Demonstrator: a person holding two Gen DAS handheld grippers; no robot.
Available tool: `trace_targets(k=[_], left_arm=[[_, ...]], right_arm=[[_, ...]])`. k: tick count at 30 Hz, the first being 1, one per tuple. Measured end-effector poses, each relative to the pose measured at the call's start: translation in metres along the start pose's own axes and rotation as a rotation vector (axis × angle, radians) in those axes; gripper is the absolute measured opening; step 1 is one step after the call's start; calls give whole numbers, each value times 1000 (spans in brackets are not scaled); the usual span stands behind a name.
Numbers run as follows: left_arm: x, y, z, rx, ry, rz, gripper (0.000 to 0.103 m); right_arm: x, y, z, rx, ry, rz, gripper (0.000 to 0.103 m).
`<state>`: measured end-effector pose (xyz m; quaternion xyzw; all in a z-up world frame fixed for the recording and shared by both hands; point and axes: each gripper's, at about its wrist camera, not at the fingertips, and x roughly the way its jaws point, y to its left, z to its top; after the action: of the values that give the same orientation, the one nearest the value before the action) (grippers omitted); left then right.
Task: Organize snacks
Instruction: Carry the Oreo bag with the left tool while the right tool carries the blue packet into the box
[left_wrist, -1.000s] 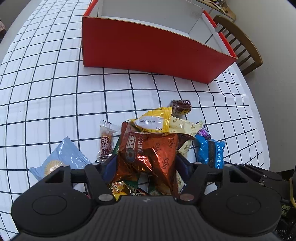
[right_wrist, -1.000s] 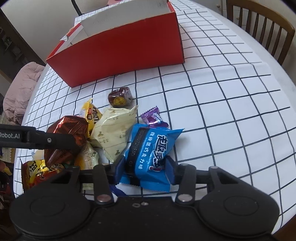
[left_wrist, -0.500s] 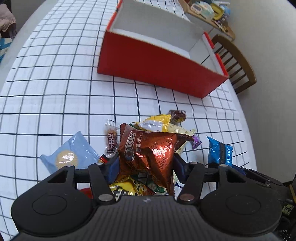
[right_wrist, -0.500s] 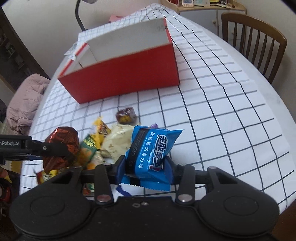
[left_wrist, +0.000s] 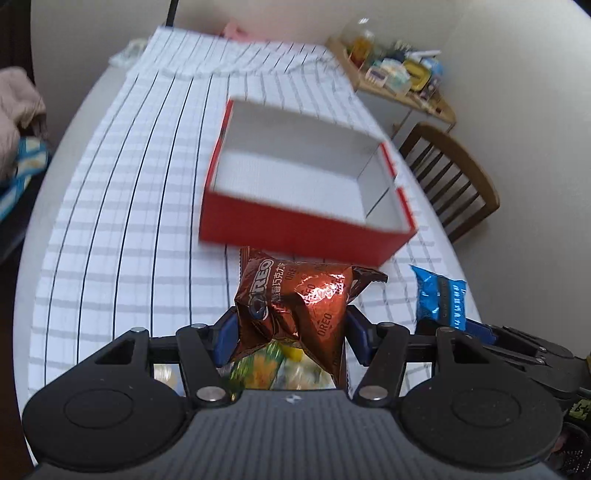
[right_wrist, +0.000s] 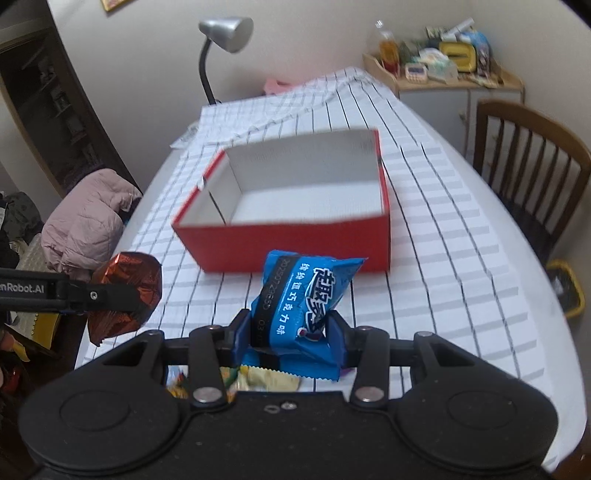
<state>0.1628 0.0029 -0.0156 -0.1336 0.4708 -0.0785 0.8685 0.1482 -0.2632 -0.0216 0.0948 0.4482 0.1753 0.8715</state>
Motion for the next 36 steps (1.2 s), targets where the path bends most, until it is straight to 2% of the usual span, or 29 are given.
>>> trace_targets(k=[7, 16, 28, 36], left_arm=[[7, -20, 40, 51, -54, 49, 59], [45, -34, 88, 68, -62, 136, 59], [117, -37, 130, 76, 2, 208, 59], [166, -31, 141, 69, 70, 279, 59]], right_arm=[[13, -2, 42, -61, -35, -10, 42], [51, -12, 88, -113, -25, -8, 42], [120, -24, 115, -187, 67, -6, 42], [169, -27, 120, -247, 149, -9, 42]])
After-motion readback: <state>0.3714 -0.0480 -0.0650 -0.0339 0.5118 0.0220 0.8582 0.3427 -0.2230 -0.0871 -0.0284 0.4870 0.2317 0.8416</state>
